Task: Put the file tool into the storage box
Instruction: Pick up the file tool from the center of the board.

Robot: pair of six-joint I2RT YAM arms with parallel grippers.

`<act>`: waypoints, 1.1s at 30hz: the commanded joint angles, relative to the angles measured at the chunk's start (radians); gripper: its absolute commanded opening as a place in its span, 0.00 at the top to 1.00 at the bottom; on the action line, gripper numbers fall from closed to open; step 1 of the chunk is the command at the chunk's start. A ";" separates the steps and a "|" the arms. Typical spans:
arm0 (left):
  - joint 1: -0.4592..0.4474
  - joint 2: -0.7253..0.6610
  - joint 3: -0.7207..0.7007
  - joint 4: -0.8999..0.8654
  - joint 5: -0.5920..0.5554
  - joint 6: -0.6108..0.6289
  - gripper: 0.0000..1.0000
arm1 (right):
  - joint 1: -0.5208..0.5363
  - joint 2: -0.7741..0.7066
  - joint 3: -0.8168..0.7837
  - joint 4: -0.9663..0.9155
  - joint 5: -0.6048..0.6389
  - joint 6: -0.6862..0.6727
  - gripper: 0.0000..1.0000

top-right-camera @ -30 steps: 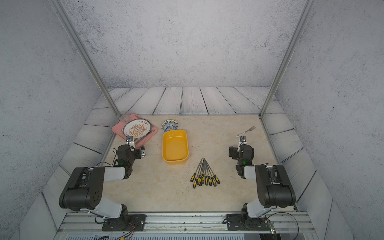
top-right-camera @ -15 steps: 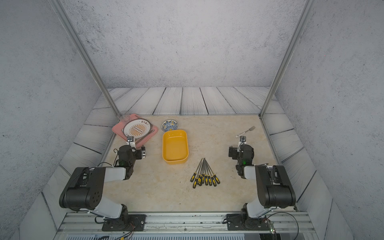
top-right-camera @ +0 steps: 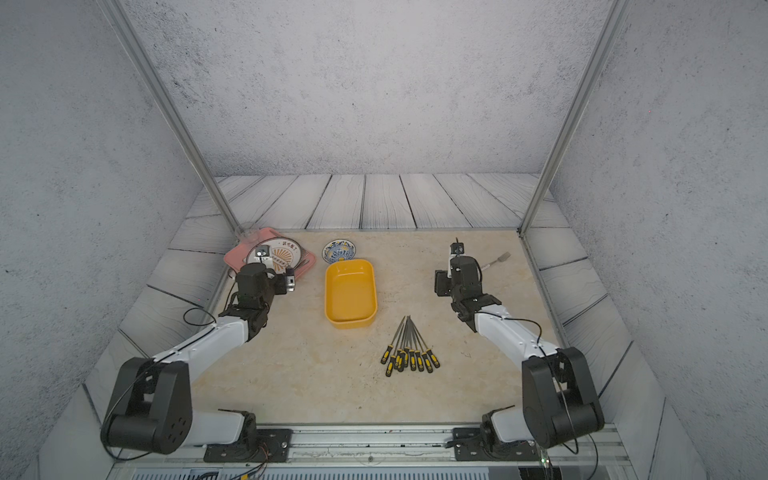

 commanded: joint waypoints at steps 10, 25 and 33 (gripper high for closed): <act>-0.183 -0.137 -0.053 -0.360 0.091 -0.364 0.07 | 0.170 0.052 -0.030 -0.557 -0.137 0.202 0.58; -0.248 -0.168 -0.062 -0.375 0.019 -0.334 0.01 | 0.180 0.102 -0.107 -0.718 -0.199 0.162 0.60; -0.251 -0.147 -0.046 -0.406 0.010 -0.337 0.02 | 0.210 0.127 -0.100 -0.734 -0.174 0.162 0.63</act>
